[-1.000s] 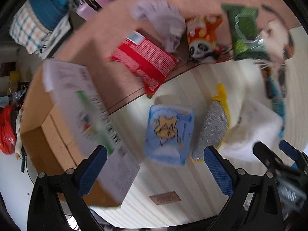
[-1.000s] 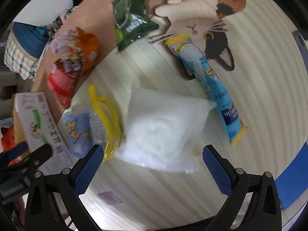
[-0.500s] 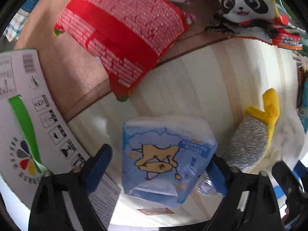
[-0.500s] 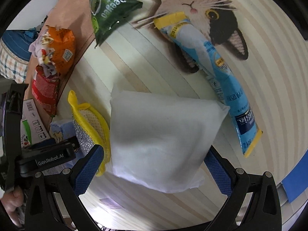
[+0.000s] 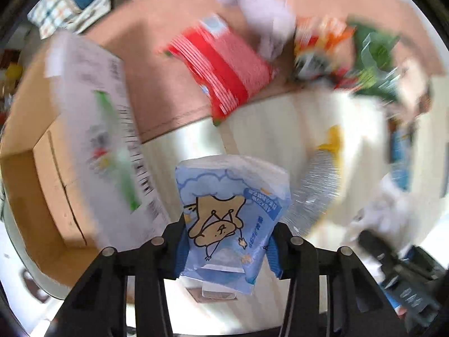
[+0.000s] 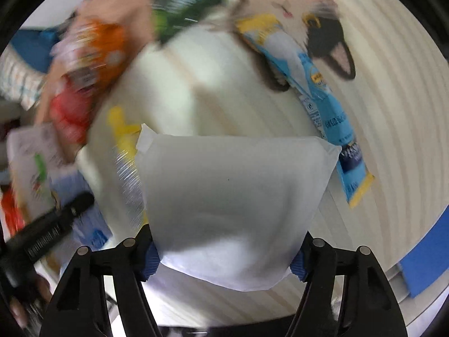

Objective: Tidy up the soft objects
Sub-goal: 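Carry both packs into the box and open both tools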

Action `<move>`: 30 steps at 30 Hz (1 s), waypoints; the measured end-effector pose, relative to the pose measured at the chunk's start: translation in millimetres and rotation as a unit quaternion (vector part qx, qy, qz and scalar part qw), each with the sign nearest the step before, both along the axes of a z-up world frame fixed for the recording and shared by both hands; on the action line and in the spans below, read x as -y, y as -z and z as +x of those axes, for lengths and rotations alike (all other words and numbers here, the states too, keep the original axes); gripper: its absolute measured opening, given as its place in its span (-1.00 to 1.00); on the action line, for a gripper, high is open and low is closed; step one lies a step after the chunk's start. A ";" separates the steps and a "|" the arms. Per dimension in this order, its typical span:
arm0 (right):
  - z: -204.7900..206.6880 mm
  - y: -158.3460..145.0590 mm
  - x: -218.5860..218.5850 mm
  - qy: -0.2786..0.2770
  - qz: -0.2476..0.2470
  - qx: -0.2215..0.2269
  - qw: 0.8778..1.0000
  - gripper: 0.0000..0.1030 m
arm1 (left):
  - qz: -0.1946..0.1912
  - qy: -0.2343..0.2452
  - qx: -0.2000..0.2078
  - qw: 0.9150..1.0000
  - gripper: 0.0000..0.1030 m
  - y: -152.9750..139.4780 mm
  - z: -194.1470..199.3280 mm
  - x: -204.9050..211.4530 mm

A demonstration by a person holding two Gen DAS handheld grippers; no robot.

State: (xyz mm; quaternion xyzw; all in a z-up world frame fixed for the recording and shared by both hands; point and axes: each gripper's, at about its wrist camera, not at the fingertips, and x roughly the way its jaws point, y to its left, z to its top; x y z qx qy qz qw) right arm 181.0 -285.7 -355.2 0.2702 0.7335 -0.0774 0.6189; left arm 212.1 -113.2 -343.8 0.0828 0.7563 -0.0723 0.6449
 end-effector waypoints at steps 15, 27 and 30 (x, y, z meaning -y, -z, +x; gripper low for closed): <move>73.5 -155.8 -227.6 -0.267 0.032 0.153 0.951 0.43 | -0.057 -0.183 0.083 0.978 -0.18 -151.5 80.4 -208.9; 180.3 -57.0 -364.2 -0.333 -0.028 0.084 0.939 0.43 | -0.097 -0.202 -0.044 0.974 -0.18 -23.6 176.8 -282.8; 193.6 -28.2 -365.0 -0.335 -0.034 0.066 0.939 0.43 | -0.100 -0.198 -0.059 0.973 -0.18 -5.1 187.2 -285.7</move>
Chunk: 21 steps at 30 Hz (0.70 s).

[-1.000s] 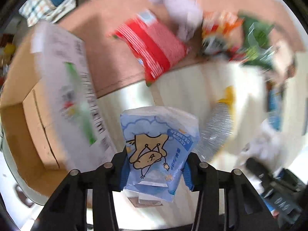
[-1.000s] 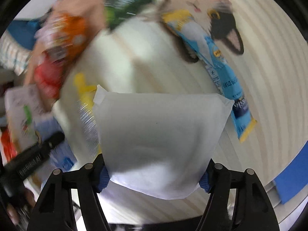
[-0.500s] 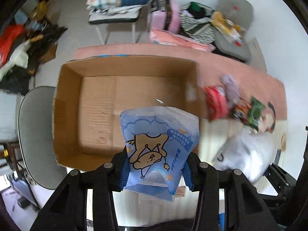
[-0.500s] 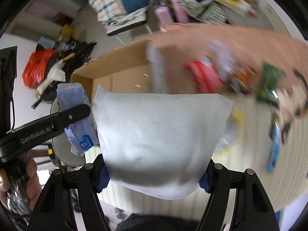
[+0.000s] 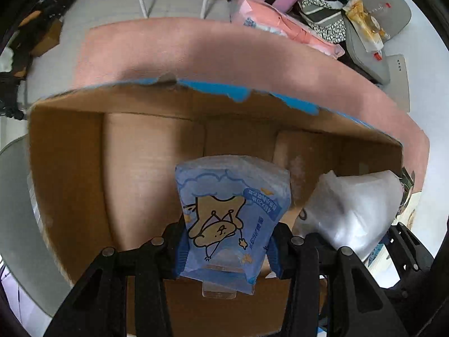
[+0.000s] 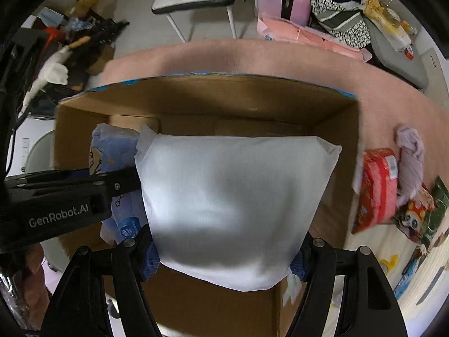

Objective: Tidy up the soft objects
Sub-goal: 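Carry both packs into the box and open both tools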

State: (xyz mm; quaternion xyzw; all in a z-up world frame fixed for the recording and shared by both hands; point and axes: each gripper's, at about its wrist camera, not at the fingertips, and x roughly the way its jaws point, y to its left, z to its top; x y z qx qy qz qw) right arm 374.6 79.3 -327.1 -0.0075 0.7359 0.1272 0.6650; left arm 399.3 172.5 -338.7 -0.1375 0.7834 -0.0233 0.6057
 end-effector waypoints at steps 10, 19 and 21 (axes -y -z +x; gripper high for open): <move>20.4 41.2 -4.9 0.002 -0.026 -0.008 1.000 0.56 | -0.012 0.019 -0.020 1.000 0.01 15.3 8.1 0.2; 6.7 14.1 0.2 0.012 -0.030 0.014 0.999 1.00 | 0.043 0.019 0.038 0.998 0.94 -26.8 -14.2 -24.1; -1.2 4.0 3.6 0.016 -0.034 0.031 0.999 1.00 | 0.058 0.016 0.053 0.997 0.95 -39.1 -23.5 -30.0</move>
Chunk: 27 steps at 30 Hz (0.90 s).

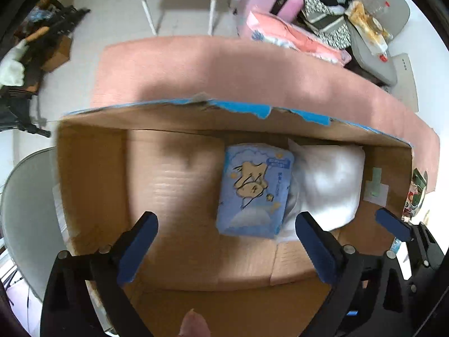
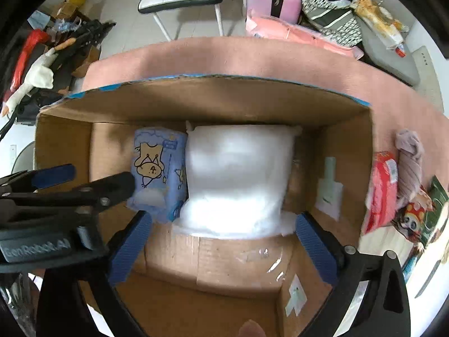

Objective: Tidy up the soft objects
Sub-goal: 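Carry both packs into the box and open both tools, then grasp the red snack bag with the left tool while the right grasps the green wipes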

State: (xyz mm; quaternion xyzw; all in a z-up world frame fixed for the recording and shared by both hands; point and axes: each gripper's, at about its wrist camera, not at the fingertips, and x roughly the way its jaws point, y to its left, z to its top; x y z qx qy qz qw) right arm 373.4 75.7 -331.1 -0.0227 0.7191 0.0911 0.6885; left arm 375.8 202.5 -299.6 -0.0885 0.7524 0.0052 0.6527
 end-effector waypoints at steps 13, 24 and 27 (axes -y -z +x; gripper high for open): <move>-99.8 -82.9 16.0 0.015 -0.006 0.095 0.995 1.00 | 0.072 0.003 0.127 0.989 0.96 -72.2 -84.7 3.8; -177.7 -146.8 30.7 0.029 0.021 0.154 0.987 1.00 | 0.085 -0.003 0.192 0.978 0.99 -123.0 -145.0 17.9; -190.2 -157.0 34.7 0.030 0.035 0.155 0.987 1.00 | 0.083 -0.002 0.198 0.977 0.99 -132.9 -157.0 24.3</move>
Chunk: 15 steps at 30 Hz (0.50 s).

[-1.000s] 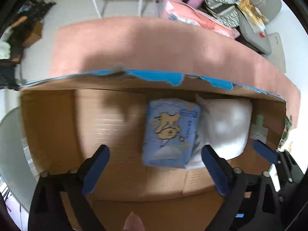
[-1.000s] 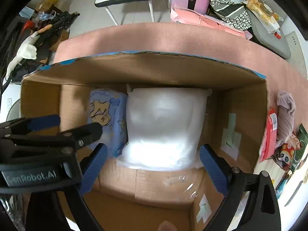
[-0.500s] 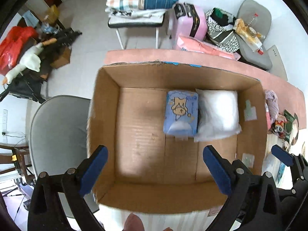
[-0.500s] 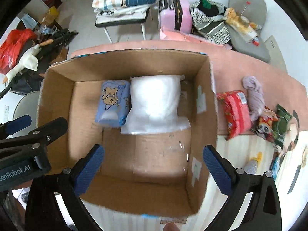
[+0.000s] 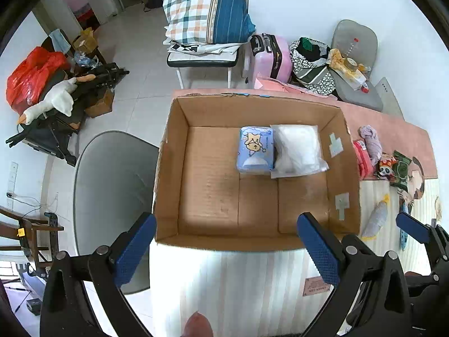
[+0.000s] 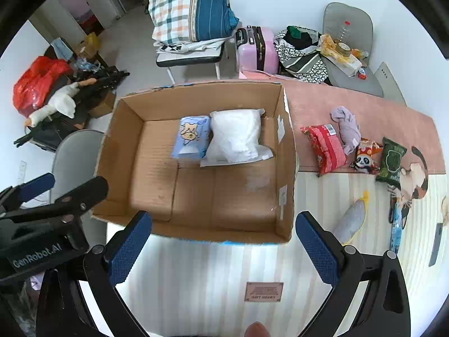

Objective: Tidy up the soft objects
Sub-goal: 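Grasp the red snack bag with the left tool while the right grasps the green wipes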

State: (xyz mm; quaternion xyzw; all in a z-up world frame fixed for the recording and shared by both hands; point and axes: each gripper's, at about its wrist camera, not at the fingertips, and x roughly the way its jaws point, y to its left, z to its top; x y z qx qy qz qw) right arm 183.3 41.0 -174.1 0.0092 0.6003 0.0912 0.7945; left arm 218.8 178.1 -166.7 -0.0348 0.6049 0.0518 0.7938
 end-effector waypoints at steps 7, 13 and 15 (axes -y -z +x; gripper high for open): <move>-7.6 -15.4 35.5 0.015 0.040 -0.004 0.999 1.00 | -0.007 0.024 0.019 1.000 0.99 -28.1 -4.9 41.0; 8.6 -25.8 131.5 0.089 0.044 -0.012 0.995 1.00 | -0.019 0.062 0.021 0.998 0.99 -36.5 25.2 111.3; 20.1 -26.7 175.8 0.126 0.030 -0.009 0.992 1.00 | -0.035 0.079 0.011 0.996 0.99 -30.6 45.7 143.5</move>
